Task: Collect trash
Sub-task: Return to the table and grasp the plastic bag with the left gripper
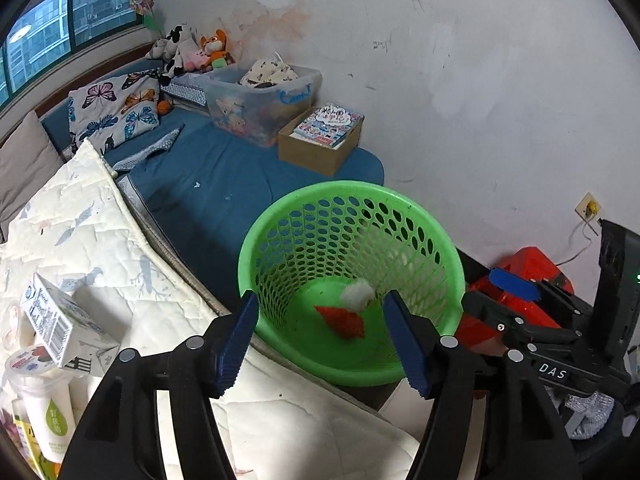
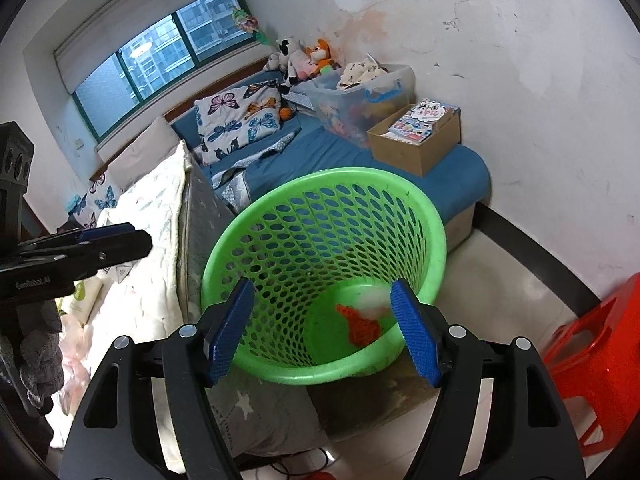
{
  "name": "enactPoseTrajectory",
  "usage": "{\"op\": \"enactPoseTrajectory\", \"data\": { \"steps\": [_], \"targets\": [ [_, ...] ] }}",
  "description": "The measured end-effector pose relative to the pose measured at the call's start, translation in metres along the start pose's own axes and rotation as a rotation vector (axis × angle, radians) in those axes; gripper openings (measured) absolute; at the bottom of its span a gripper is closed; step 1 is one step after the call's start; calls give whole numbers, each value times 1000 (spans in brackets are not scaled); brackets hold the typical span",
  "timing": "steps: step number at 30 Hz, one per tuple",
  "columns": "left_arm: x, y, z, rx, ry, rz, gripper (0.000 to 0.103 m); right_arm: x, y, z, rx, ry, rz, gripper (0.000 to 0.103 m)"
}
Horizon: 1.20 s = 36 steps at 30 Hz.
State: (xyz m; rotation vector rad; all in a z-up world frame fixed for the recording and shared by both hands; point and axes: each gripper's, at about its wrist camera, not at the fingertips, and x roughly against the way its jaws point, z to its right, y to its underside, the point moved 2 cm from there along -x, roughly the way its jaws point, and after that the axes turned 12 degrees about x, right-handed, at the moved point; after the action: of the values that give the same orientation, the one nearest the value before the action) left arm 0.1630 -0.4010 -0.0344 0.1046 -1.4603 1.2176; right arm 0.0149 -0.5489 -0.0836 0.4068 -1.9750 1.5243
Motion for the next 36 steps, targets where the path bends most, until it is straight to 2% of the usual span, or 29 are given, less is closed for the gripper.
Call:
{"op": "enactPoseTrajectory", "data": {
  "steps": [5, 14, 16, 25, 30, 36],
  "targets": [
    [29, 7, -10, 24, 14, 38, 65, 6, 1, -9, 11, -12, 6, 71],
    [98, 40, -44, 72, -11, 139, 66, 24, 1, -47, 52, -69, 32, 76],
    [114, 52, -56, 98, -25, 164, 70, 27, 1, -60, 75, -85, 36, 76],
    [168, 107, -118, 205, -122, 230, 70, 31, 4, -115, 151, -166, 30, 77],
    [186, 143, -158, 295, -175, 226, 70, 28, 6, -147, 198, -213, 19, 77],
    [189, 183, -190, 386, -202, 201, 70, 21, 11, -172, 233, -254, -2, 77]
  ]
}}
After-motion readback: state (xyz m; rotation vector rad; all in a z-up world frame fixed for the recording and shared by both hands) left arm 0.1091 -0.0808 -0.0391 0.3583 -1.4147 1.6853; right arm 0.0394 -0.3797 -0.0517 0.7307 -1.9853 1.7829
